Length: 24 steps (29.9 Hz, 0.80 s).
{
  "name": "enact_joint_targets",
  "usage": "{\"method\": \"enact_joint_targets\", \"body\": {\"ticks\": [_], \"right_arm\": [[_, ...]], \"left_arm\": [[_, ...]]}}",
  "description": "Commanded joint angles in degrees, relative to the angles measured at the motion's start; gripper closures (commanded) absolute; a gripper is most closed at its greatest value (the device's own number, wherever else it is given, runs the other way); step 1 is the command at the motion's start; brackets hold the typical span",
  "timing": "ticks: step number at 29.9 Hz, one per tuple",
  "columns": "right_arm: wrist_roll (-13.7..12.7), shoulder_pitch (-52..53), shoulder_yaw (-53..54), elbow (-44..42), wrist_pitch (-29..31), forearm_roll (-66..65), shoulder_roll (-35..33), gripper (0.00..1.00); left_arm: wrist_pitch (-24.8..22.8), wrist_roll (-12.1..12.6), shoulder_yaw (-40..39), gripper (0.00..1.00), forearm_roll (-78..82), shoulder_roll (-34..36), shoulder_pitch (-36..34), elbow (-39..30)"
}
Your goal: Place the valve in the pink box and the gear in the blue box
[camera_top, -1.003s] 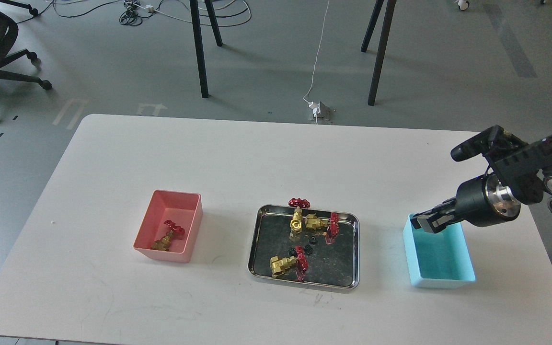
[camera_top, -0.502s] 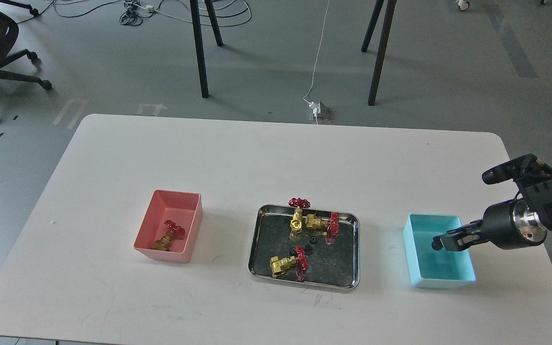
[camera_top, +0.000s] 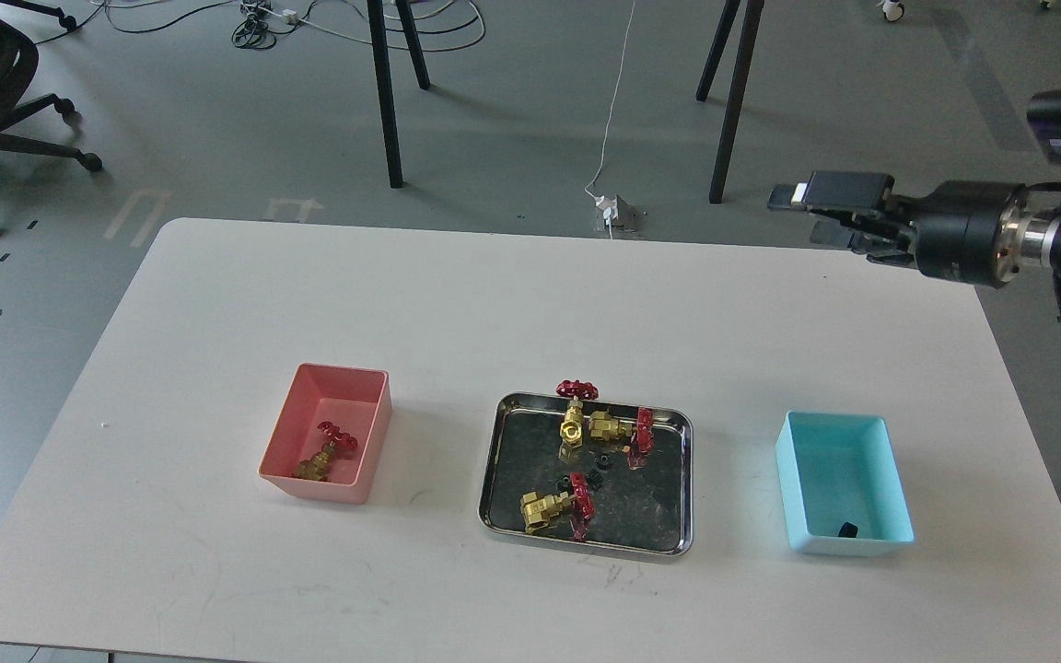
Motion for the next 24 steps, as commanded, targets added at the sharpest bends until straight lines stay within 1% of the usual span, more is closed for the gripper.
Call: {"method": "enact_joint_targets", "body": {"ticks": [1,3,5,7,9,12,14,17,21,24], "right_arm": [[-2.13,0.05,7.14,-6.45,-5.39,11.74,3.77,0.11],[-4.06,0.22,10.49,-11.29,-8.38,16.4,6.41,0.12],[-6.08,0.4,12.86,-15.6,-12.59,20.01,9.74,0.12],[-7.06,0.4,14.27,-18.68,-17.68,21.16,12.38,0.12],[-7.32,0.31,15.07,-21.14,-22.69,21.43,14.76,0.12],[-8.64,-0.13,15.07,-25.27,-27.98,22.66,17.4,0.11],[-9.26,-0.39,15.16,-27.65,-30.09,23.19,18.72,0.11],[-9.26,-0.57,15.25,-28.45,-31.59,23.72,19.69,0.08],[-8.82,-0.57,15.16,-27.75,-31.69,23.63,20.31,0.04],[-8.73,-0.48,15.77,-25.74,-31.42,23.1,20.22,0.02]], "left_arm": [[0.14,3.66,0.2,0.01,0.07,-4.62,-3.93,0.43],[0.23,5.16,0.12,0.01,0.16,-7.43,-4.55,1.13],[0.23,6.22,0.2,0.01,0.16,-10.68,-4.99,1.92],[0.32,7.27,0.2,0.01,0.25,-13.58,-4.81,2.01],[0.58,8.32,0.29,0.01,0.34,-16.83,-4.55,1.93],[0.67,9.12,2.04,0.01,0.51,-19.39,-4.64,2.01],[0.67,9.12,4.24,0.01,0.69,-19.75,-4.55,2.01],[0.58,9.03,5.13,0.01,0.6,-20.8,-4.29,2.01],[0.5,8.95,5.13,0.0,0.6,-20.98,-4.2,2.01],[0.5,8.86,5.13,0.01,0.51,-20.8,-4.2,2.01]]}}
